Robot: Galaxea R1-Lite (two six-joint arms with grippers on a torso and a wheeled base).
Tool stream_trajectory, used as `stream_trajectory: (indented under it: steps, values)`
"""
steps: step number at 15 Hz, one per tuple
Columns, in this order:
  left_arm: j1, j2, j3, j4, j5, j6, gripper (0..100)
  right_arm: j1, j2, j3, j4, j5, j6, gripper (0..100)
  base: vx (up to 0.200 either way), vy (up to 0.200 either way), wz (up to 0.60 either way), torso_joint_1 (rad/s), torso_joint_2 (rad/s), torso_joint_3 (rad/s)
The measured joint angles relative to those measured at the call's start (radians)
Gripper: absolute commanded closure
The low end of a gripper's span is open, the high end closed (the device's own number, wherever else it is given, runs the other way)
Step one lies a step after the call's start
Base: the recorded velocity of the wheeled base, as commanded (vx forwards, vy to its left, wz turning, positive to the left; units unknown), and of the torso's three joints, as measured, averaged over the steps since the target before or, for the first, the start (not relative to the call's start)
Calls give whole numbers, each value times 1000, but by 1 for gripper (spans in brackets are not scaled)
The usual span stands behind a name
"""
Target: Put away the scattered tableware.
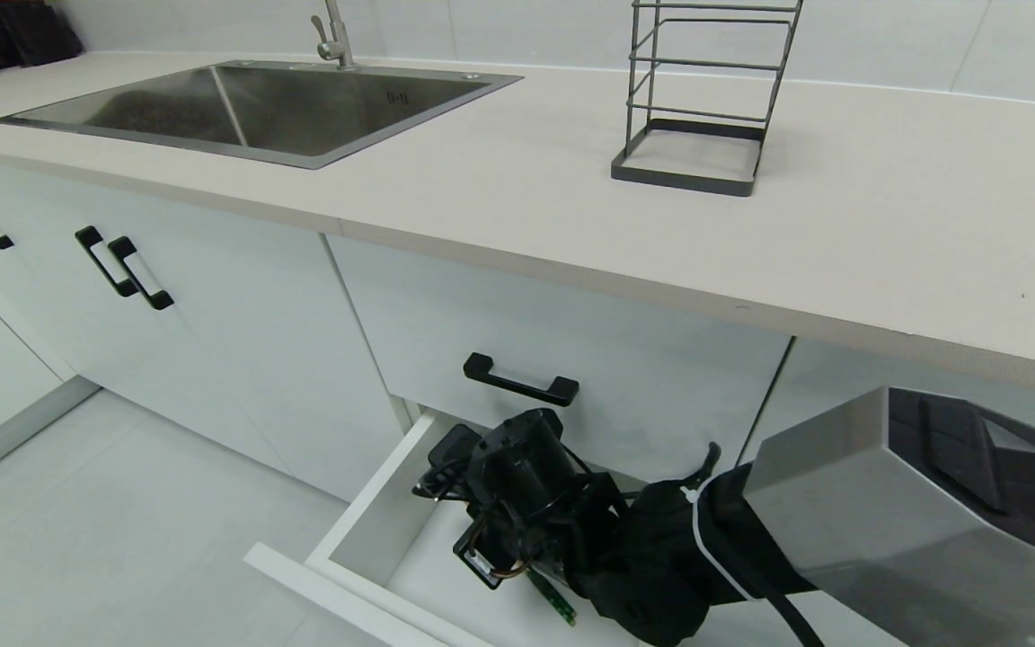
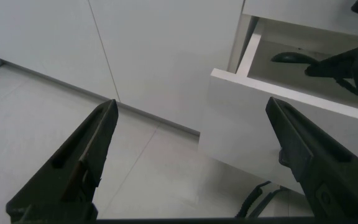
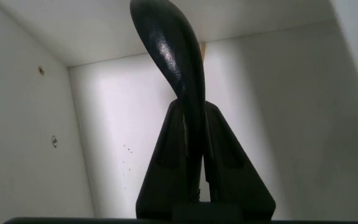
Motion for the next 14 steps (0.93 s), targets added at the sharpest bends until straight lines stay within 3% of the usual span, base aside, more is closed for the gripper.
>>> stream_trajectory:
  steps: [14]
  values:
    - [0,0,0,0,0,0,0,-25,114,-53,11,1,2,100,0,0,0,0,0,0]
